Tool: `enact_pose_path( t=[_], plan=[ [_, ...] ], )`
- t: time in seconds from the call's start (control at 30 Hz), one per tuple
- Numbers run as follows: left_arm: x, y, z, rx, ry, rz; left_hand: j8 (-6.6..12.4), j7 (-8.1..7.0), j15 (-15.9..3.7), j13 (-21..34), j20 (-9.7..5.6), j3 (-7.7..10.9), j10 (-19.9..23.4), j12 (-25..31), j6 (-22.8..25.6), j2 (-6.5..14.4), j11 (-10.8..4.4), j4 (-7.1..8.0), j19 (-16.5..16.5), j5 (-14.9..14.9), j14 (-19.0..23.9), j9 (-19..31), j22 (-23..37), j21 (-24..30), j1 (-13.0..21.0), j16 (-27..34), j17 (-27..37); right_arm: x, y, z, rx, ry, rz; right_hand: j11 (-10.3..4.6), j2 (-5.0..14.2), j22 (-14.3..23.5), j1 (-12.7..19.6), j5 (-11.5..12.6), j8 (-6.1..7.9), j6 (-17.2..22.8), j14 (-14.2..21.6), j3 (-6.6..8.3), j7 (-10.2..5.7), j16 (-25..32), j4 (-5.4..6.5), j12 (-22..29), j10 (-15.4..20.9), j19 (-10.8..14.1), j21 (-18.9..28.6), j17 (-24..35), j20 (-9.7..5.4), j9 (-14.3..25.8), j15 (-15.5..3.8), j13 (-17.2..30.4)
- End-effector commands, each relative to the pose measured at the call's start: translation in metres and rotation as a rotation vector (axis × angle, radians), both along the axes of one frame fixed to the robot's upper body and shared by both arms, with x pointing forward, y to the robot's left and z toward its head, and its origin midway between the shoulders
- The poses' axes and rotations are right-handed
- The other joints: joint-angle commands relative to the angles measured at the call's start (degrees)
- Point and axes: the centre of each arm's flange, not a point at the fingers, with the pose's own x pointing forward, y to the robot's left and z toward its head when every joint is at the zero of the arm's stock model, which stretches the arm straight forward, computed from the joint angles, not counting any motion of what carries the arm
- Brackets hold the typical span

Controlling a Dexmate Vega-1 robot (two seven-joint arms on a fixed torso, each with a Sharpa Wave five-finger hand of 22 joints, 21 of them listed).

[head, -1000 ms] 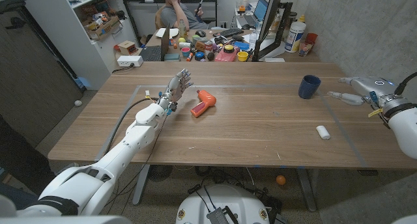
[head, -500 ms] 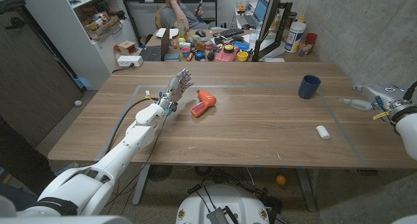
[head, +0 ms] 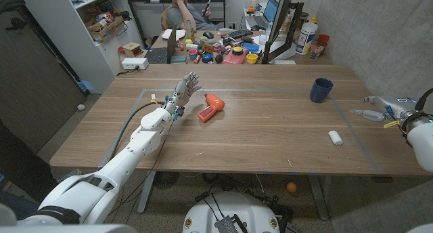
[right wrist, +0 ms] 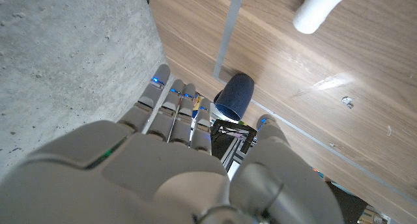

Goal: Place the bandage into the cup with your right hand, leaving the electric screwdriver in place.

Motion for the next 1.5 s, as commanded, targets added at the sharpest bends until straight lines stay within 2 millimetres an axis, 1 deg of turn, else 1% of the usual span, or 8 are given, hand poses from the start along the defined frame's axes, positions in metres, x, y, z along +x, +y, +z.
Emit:
enact_pose_path(
  t=[0.03, 0.13, 0.33, 0.9, 1.0, 1.5],
  plan=[
    [-0.004, 0.005, -0.001, -0.002, -0.001, 0.007, -0.15, 0.12, -2.34, 0.3, -5.08, 0.17, 0.2, 0.1, -0.1, 5.3, -0.29, 0.15, 0.2, 0.3, -0.2, 0.3, 0.3, 0.0, -0.1, 0.1, 0.2, 0.017, 0.009, -0.012, 0.021, 0.05, 0.008, -0.24, -0.09, 0.1, 0.4, 0.4, 0.17, -0.7, 1.4, 0.02, 0.2, 0.2, -0.33, -0.4, -0.2, 2.6, 0.5, 0.1, 0.34, 0.3, -1.5, 0.2],
    [-0.005, 0.007, -0.001, -0.003, -0.002, 0.008, -0.15, 0.13, -2.33, 0.3, -5.09, 0.17, 0.2, 0.1, -0.1, 5.3, -0.32, 0.15, 0.3, 0.3, -0.2, 0.3, 0.3, -0.1, -0.1, 0.1, 0.2, 0.022, 0.012, -0.014, 0.021, 0.062, 0.003, -0.18, -0.15, 0.2, 0.6, 0.4, -0.01, -1.3, 1.5, 0.0, 0.09, 0.1, -0.46, -0.5, -0.4, 3.0, 0.5, 0.1, 0.66, 0.3, -1.54, 0.2],
    [-0.006, 0.008, -0.001, -0.001, 0.0, 0.007, -0.16, 0.14, -2.31, 0.3, -5.05, 0.17, 0.2, 0.1, -0.1, 5.3, -0.33, 0.15, 0.3, 0.3, -0.2, 0.3, 0.3, -0.2, -0.1, 0.1, 0.2, 0.029, 0.014, -0.022, 0.024, 0.081, 0.009, -0.36, -0.18, 0.2, 1.0, 0.5, 0.0, -1.5, 1.2, 0.06, 0.02, -0.2, -0.71, -0.7, -0.8, 2.8, 0.3, 0.1, 0.9, 0.3, -1.36, 0.2],
    [-0.003, 0.005, -0.001, 0.006, 0.007, 0.003, -0.18, 0.21, -2.14, 0.3, -4.96, 0.15, 0.1, 0.1, -0.1, 5.3, -0.27, 0.15, 0.4, 0.3, -0.2, 0.3, 0.3, -0.4, -0.1, 0.0, 0.2, 0.042, 0.014, -0.042, 0.046, 0.133, 0.012, -0.37, 0.01, 0.2, 1.7, 0.6, 0.26, -1.3, 1.8, 0.25, -0.04, -0.2, -1.12, -0.6, -0.4, 3.4, 0.2, 0.0, 0.91, 0.3, -1.57, 0.2],
    [-0.002, 0.005, -0.001, 0.007, 0.009, 0.002, -0.17, 0.19, -2.23, 0.3, -5.04, 0.15, 0.2, 0.1, -0.1, 5.3, -0.32, 0.15, 0.4, 0.3, -0.2, 0.3, 0.3, -0.4, -0.1, 0.0, 0.2, 0.044, 0.014, -0.044, 0.049, 0.14, 0.009, -0.63, 0.04, 0.2, 1.9, 0.6, 0.32, -1.2, 1.9, 0.32, -0.03, -0.2, -1.28, -0.6, -0.3, 3.5, 0.1, 0.0, 0.96, 0.3, -1.71, 0.2],
    [0.001, 0.006, -0.002, 0.006, 0.016, 0.009, -0.18, 0.18, -2.18, 0.3, -4.97, 0.12, 0.2, 0.1, -0.1, 5.3, -0.23, 0.16, 0.5, 0.3, -0.3, 0.3, 0.3, -0.7, -0.1, 0.0, 0.2, 0.057, 0.017, -0.053, 0.052, 0.172, 0.011, -0.49, 0.08, 0.2, 2.6, 0.7, 0.74, -0.1, 3.2, 0.39, 0.0, 0.0, -1.68, -0.2, 0.7, 4.3, -0.1, 0.1, 0.63, 0.3, -2.21, 0.2]
  ],
)
